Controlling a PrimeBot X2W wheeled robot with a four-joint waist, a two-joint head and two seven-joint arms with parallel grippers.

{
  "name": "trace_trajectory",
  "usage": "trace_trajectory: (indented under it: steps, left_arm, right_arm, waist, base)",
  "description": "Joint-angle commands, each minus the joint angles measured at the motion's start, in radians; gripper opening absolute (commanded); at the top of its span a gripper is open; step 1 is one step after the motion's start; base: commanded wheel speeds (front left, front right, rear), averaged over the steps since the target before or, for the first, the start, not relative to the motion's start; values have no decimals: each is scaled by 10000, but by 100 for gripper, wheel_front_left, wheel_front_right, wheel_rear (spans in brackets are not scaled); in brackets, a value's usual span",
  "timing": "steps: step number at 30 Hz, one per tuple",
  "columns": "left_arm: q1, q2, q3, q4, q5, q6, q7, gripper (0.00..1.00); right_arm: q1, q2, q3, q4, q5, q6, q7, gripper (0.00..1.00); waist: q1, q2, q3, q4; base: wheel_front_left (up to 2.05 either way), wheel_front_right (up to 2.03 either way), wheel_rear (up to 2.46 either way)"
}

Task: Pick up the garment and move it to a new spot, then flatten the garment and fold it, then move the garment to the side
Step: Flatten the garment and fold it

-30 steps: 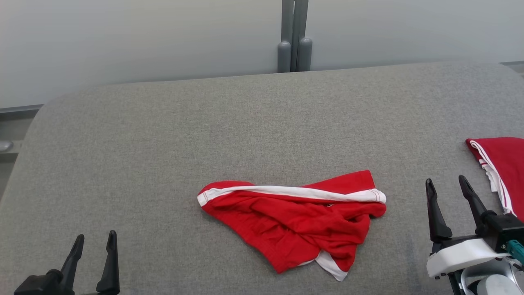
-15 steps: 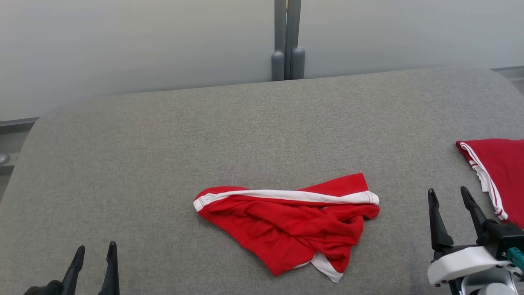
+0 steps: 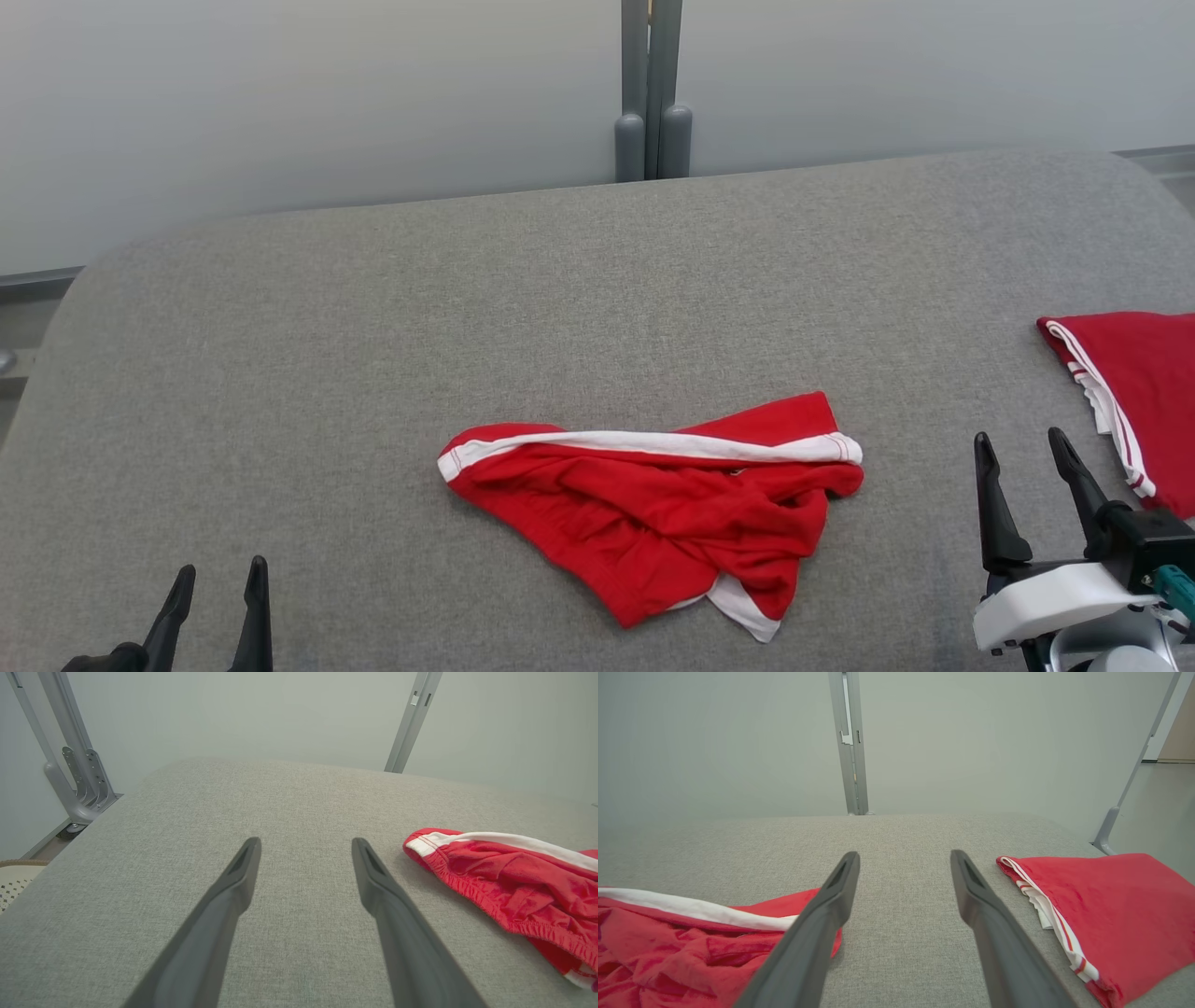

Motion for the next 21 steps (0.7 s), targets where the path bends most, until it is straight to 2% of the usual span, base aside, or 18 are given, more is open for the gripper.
trace_trajectory:
  steps: [1,21]
  left_arm:
    - [-53,-26,32,31,37,-46,-26,100]
    - [-124,-109,-2,4,114,-81,-25,100]
  right_arm:
    - [-39,14,3,33,-27,-14,-28,100]
    - [-127,-45,35,37,-8,-14,-28,100]
  waist:
    - [0,0,5,1]
    - [0,0,32,28]
  base:
    - [0,0,0]
    - [0,0,0]
